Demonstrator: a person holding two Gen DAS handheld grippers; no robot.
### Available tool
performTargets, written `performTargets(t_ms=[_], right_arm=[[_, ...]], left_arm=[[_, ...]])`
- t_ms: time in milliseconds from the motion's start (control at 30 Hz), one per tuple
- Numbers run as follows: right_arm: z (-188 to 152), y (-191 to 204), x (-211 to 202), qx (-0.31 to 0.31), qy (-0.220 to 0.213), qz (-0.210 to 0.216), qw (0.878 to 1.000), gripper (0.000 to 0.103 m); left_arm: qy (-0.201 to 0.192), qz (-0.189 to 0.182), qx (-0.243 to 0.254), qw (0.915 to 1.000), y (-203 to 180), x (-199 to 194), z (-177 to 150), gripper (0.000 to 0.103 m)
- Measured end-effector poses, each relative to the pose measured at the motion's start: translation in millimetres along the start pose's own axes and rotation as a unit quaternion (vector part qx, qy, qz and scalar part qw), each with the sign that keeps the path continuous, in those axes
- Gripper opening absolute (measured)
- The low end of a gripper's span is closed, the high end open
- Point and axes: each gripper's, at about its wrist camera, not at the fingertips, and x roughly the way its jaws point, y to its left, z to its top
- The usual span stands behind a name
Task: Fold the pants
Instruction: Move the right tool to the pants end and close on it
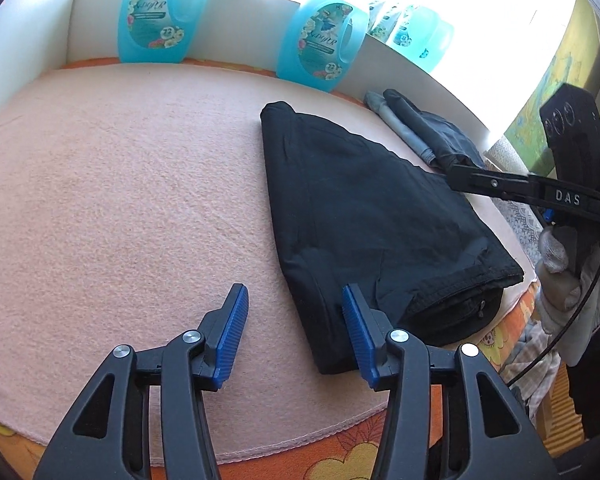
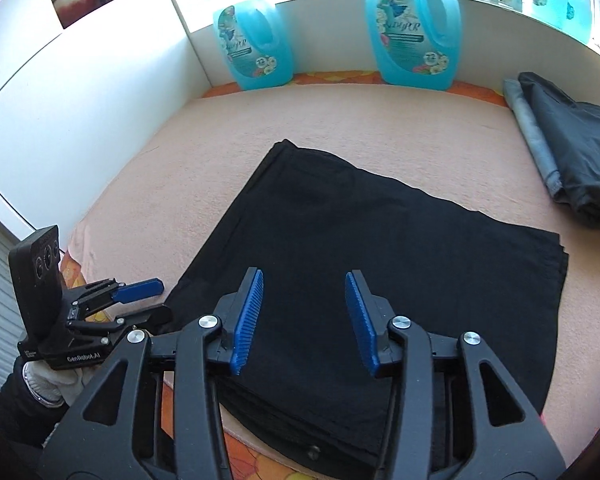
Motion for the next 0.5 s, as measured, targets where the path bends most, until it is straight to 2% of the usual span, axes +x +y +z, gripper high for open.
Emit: performTargets(t_ms=[133,267,433,500], right_arm=[[32,16,45,-0.016,0.020,-0.006,1.000,0.045],[60,26,93,-0.006,0.062,0.014,0.998,0.045],[75,44,140,-0.027,0.106,-0.020,0.994,0.046],[78,49,149,-0.033,0.115,-0.027,0.992,0.050]], left_arm=[[-0.004,-0.002,0.005,1.0000,-5,0,-5,0.048],[-0.008,-0.003,0.011,0.9999,-7,-2,-9,0.048],[-0.015,-0.011,0.004,0.9998,-5,-3,-12,0.048],[-0.016,-0.012,0.008,0.9998,-6,-4,-14,0.048]])
